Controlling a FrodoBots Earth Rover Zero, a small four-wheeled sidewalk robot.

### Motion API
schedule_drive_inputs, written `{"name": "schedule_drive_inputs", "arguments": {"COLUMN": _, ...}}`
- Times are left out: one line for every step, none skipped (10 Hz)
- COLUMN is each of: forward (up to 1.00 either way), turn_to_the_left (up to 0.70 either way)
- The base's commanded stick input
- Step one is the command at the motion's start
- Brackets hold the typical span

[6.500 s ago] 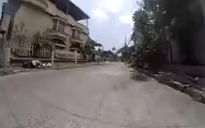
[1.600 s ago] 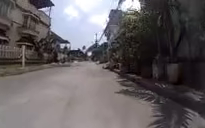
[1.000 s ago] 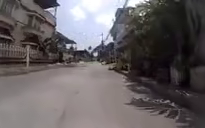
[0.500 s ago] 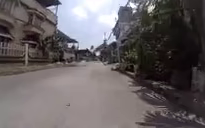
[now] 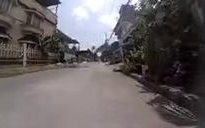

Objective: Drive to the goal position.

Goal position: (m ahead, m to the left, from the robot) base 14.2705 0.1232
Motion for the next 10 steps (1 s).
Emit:
{"name": "schedule_drive_inputs", "arguments": {"forward": 1.00, "turn_to_the_left": 0.00}}
{"name": "schedule_drive_inputs", "arguments": {"forward": 1.00, "turn_to_the_left": 0.00}}
{"name": "schedule_drive_inputs", "arguments": {"forward": 1.00, "turn_to_the_left": 0.00}}
{"name": "schedule_drive_inputs", "arguments": {"forward": 1.00, "turn_to_the_left": 0.00}}
{"name": "schedule_drive_inputs", "arguments": {"forward": 1.00, "turn_to_the_left": 0.00}}
{"name": "schedule_drive_inputs", "arguments": {"forward": 1.00, "turn_to_the_left": 0.00}}
{"name": "schedule_drive_inputs", "arguments": {"forward": 1.00, "turn_to_the_left": 0.00}}
{"name": "schedule_drive_inputs", "arguments": {"forward": 1.00, "turn_to_the_left": 0.00}}
{"name": "schedule_drive_inputs", "arguments": {"forward": 1.00, "turn_to_the_left": 0.00}}
{"name": "schedule_drive_inputs", "arguments": {"forward": 1.00, "turn_to_the_left": 0.00}}
